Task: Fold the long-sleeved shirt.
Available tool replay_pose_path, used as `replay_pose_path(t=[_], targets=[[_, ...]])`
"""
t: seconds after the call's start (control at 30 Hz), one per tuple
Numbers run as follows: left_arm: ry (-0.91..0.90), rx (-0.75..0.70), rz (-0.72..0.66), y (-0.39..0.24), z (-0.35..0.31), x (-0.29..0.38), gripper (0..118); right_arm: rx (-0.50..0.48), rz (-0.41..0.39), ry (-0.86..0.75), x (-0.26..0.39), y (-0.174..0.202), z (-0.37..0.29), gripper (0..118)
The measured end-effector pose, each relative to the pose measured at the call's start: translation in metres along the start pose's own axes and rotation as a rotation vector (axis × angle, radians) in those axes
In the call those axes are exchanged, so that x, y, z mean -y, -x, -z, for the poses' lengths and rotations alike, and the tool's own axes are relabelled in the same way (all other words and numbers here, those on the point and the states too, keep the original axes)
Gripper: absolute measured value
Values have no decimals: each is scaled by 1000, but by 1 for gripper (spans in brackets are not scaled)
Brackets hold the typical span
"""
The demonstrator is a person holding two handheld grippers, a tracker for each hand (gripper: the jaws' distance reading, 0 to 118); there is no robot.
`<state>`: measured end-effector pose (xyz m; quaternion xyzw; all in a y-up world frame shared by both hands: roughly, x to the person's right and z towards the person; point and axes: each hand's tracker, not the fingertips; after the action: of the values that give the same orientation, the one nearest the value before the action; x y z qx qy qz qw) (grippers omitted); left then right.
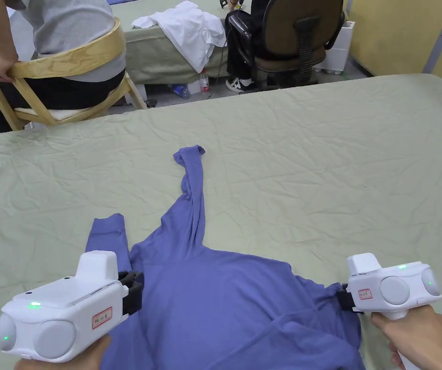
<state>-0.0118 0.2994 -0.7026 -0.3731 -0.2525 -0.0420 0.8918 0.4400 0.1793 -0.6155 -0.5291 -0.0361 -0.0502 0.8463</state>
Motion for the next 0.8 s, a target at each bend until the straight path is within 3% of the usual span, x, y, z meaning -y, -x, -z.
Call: replay_pose_path(t=[0.23,0.27,0.3,0.33,0.37,0.8], targets=[[94,23,95,19,46,-39,0,-12,46,7,7,-3,12,3],[116,37,111,23,57,-47,10,-11,45,7,8,-2,12,3],[133,27,134,28,71,-55,29,-9,38,4,6,-2,13,3],[146,12,148,33,85,-62,57,-9,33,3,7,-2,13,3],[172,3,158,37,99,-68,63,-12,32,2,7,-3,14,3],[376,0,164,64,248,-82,59,-35,32,-3,8,-7,20,4]])
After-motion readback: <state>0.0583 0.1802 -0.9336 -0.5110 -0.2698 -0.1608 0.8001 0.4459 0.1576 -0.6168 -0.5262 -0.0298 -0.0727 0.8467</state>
